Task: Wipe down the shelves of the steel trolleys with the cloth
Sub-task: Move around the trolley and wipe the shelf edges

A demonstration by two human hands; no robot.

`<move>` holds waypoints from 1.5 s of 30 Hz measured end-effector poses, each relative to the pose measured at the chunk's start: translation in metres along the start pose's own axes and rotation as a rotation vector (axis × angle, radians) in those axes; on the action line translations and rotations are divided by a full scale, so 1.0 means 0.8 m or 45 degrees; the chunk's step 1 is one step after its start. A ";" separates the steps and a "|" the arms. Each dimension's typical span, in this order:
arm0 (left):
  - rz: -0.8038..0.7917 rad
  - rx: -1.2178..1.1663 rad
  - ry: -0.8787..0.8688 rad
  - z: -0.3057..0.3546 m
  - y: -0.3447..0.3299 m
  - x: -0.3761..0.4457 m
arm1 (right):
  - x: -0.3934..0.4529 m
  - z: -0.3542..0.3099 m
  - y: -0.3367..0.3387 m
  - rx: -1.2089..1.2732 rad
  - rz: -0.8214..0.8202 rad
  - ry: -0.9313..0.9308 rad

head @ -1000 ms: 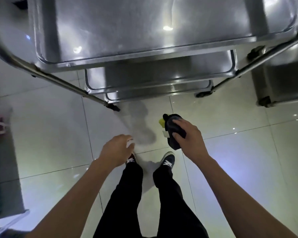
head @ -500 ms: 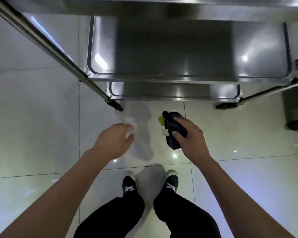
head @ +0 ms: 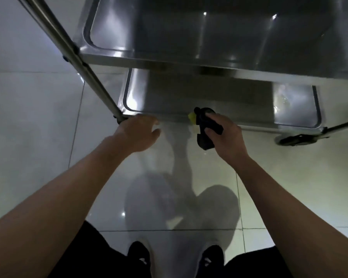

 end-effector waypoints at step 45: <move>0.143 0.274 0.012 -0.187 -0.117 0.082 | 0.176 0.055 -0.172 -0.880 0.100 0.030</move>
Point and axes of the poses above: each hand's wrist, its own x-axis towards the middle knuckle, its own y-axis out of the back of the hand, z = x × y, the point moved 8 cm from there along x, towards the middle knuckle, and after that the axes turned 15 degrees about -y, right-handed, at the moved point
